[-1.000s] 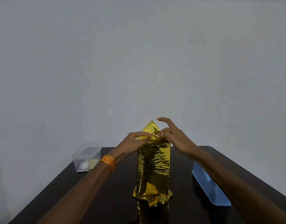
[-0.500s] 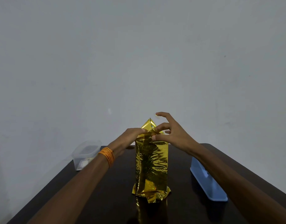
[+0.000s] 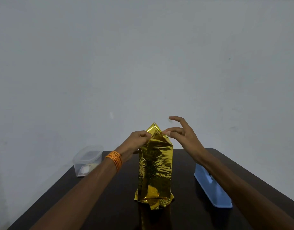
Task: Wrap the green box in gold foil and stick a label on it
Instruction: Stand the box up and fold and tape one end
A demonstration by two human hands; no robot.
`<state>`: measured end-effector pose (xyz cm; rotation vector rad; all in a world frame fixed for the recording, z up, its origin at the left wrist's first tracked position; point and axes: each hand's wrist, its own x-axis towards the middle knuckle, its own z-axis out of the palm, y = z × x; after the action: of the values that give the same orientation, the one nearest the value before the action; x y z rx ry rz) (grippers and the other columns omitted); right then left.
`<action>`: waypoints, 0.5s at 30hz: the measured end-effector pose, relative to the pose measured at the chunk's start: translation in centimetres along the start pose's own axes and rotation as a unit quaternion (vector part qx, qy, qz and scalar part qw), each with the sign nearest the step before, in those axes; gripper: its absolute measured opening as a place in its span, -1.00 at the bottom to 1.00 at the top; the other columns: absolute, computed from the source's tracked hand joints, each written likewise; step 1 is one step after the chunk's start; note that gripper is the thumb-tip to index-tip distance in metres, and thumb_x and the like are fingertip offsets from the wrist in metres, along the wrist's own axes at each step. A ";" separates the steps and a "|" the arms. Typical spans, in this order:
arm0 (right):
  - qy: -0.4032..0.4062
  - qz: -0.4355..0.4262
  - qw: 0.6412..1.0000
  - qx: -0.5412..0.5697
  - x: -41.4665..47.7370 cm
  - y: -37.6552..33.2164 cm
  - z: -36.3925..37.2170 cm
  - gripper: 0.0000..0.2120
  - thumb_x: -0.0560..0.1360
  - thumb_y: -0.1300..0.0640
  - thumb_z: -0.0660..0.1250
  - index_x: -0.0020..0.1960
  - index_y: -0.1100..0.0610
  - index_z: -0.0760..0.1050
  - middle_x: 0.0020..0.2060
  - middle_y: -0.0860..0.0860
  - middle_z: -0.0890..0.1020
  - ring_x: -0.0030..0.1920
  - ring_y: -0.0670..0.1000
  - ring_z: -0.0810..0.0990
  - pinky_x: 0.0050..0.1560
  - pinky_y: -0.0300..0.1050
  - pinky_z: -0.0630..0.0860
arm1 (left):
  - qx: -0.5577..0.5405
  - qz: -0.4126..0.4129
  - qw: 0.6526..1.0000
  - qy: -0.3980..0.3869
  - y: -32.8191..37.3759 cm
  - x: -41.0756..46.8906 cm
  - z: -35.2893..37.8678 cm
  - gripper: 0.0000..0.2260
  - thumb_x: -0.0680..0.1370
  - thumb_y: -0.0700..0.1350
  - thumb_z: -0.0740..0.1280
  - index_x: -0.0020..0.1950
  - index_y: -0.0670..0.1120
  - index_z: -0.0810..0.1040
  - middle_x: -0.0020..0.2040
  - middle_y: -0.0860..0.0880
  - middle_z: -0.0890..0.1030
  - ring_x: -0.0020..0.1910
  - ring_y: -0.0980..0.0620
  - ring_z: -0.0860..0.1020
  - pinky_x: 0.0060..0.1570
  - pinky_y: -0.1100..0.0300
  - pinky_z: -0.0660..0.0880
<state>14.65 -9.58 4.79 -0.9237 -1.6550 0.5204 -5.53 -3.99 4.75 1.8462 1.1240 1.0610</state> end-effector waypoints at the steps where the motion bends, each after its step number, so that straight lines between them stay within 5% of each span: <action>1: -0.017 0.005 1.000 -0.022 -0.1 0.3 0.1 -0.53 0.58 0.08 0.36 0.43 -0.13 0.30 0.00 -0.06 0.73 0.12 -0.11 0.65 0.35 0.03 0.42 | -0.003 0.002 1.000 0.001 -0.1 -0.1 0.1 -0.82 0.65 -0.16 0.23 -0.01 -0.10 0.63 0.05 -0.11 0.62 -0.03 0.08 0.53 -0.19 0.28 0.41; 8: -0.061 0.015 0.996 -0.056 -0.3 0.9 0.7 -0.59 0.63 0.07 0.27 0.42 -0.20 0.30 -0.02 -0.04 0.72 0.07 -0.30 0.59 0.14 -0.28 0.34 | -0.027 -0.001 0.999 -0.030 -0.2 -0.1 0.0 -0.84 0.59 -0.09 0.37 0.12 -0.07 0.69 0.05 -0.12 0.70 0.05 -0.07 0.67 -0.04 0.14 0.61; 11: -0.052 0.021 0.998 -0.042 0.0 1.1 0.5 -0.63 0.59 -0.01 0.28 0.37 -0.21 0.36 -0.01 -0.11 0.71 0.14 -0.23 0.58 0.25 -0.14 0.32 | -0.022 0.009 0.999 -0.033 -0.5 -0.1 0.0 -0.84 0.59 -0.10 0.38 0.12 -0.03 0.70 0.09 -0.08 0.68 0.06 -0.03 0.65 0.01 0.12 0.62; 15: 0.004 -0.001 0.999 -0.040 0.2 1.3 0.8 -0.81 0.61 0.00 0.32 0.21 -0.14 0.51 -0.03 -0.12 0.69 0.10 -0.11 0.61 0.21 0.00 0.48 | 0.007 0.039 0.999 -0.034 -0.6 -0.4 0.0 -0.77 0.64 -0.19 0.27 0.20 -0.04 0.67 0.14 0.05 0.57 0.10 0.09 0.53 -0.12 0.40 0.55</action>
<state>14.32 -8.49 3.72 -0.9812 -1.6796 0.4520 -5.84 -4.12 4.13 1.9362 1.0305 1.0267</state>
